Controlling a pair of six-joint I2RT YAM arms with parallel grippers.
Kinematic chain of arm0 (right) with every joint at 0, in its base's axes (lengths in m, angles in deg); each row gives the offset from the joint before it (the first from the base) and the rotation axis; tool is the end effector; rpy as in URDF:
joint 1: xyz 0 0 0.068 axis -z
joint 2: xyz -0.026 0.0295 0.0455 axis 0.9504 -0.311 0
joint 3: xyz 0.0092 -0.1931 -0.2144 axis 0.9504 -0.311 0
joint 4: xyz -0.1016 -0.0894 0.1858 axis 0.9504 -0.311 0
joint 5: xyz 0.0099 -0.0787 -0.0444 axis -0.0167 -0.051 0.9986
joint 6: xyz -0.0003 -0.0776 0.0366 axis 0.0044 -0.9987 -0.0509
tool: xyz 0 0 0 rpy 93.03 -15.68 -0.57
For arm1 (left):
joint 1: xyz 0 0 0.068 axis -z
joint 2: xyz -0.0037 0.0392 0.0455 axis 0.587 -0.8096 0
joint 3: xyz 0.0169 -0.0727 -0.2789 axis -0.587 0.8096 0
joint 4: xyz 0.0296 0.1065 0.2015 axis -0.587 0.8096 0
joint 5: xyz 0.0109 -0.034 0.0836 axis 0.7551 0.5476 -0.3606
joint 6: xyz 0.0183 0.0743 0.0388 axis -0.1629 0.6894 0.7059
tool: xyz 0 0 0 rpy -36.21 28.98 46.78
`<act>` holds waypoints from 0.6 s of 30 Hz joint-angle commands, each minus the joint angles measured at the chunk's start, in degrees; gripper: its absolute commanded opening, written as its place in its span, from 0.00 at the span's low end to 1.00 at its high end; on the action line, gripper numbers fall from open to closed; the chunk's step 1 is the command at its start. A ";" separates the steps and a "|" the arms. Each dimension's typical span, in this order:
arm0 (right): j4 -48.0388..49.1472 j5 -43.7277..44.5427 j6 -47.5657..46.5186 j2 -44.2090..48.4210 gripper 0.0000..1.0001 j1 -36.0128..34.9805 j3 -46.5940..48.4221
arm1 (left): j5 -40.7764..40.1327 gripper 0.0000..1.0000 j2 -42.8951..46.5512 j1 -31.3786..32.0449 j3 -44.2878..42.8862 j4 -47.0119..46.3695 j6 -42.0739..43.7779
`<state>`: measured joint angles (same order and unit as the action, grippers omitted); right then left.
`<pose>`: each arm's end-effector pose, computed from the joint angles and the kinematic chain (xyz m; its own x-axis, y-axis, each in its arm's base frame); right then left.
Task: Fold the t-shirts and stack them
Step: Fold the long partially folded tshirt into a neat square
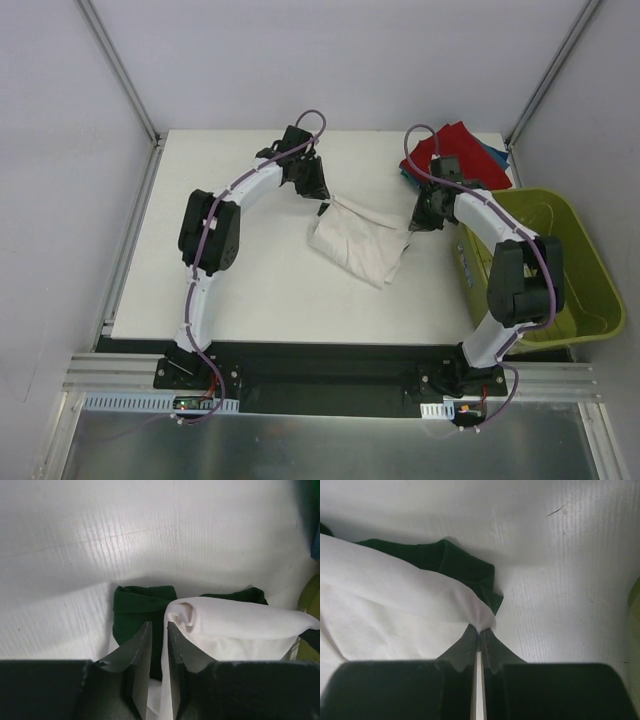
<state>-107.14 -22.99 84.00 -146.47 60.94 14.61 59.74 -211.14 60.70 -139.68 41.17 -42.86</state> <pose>0.3444 0.0727 0.2311 -0.8393 -0.0081 -0.5436 -0.1075 0.9826 0.1513 0.4553 -0.2369 0.2187 -0.8495 -0.1339 -0.5102 0.2086 0.8032 -0.5581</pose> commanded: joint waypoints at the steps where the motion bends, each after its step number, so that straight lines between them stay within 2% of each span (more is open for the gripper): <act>1: -0.57 6.03 0.93 -2.36 0.01 1.27 3.31 | 3.67 0.22 -3.25 -0.67 -4.75 0.35 4.11; 2: -1.18 6.40 1.11 -2.72 0.01 1.27 3.74 | 3.67 0.25 -3.78 -0.67 -5.36 0.35 4.20; 4: -1.44 5.53 1.11 -3.51 0.13 1.27 4.89 | 4.19 0.29 -4.40 -0.76 -5.54 0.35 4.38; 5: -1.62 5.18 0.68 -3.51 0.20 1.27 5.24 | 4.98 0.32 -4.31 -0.85 -5.45 0.35 4.46; 6: -1.62 2.74 0.24 -3.08 0.35 1.18 5.68 | 5.08 0.43 -3.53 -0.93 -5.45 0.35 4.64; 7: -1.88 2.10 -0.12 -2.46 0.41 1.01 6.03 | 4.99 0.48 -2.82 -0.93 -5.37 0.35 4.81; 9: -1.89 0.09 -1.34 0.07 0.46 0.66 6.21 | 3.94 0.60 0.24 -0.93 -4.84 0.44 4.99; 11: -2.32 -1.24 -2.05 2.10 0.52 -0.66 6.30 | 2.80 0.63 2.97 -0.93 -3.62 0.35 4.99; 12: -2.67 -1.42 -2.84 4.38 0.65 -1.18 6.47 | 1.75 0.63 6.20 -0.93 -3.00 0.35 4.91; 13: -3.55 -1.42 -3.45 5.44 0.73 -2.67 6.56 | 1.48 0.65 7.89 -0.85 -2.21 0.35 4.64; 15: -3.73 -2.55 -3.72 9.03 0.97 -4.17 5.77 | 1.82 0.69 12.97 -0.76 1.04 0.35 3.94; 18: -2.51 -5.71 -1.63 12.91 0.97 -6.89 2.79 | 4.53 0.69 18.62 0.82 6.92 0.00 3.50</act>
<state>-109.78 -23.80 81.66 -141.61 57.21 18.39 62.23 -204.61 60.37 -136.95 41.39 -39.29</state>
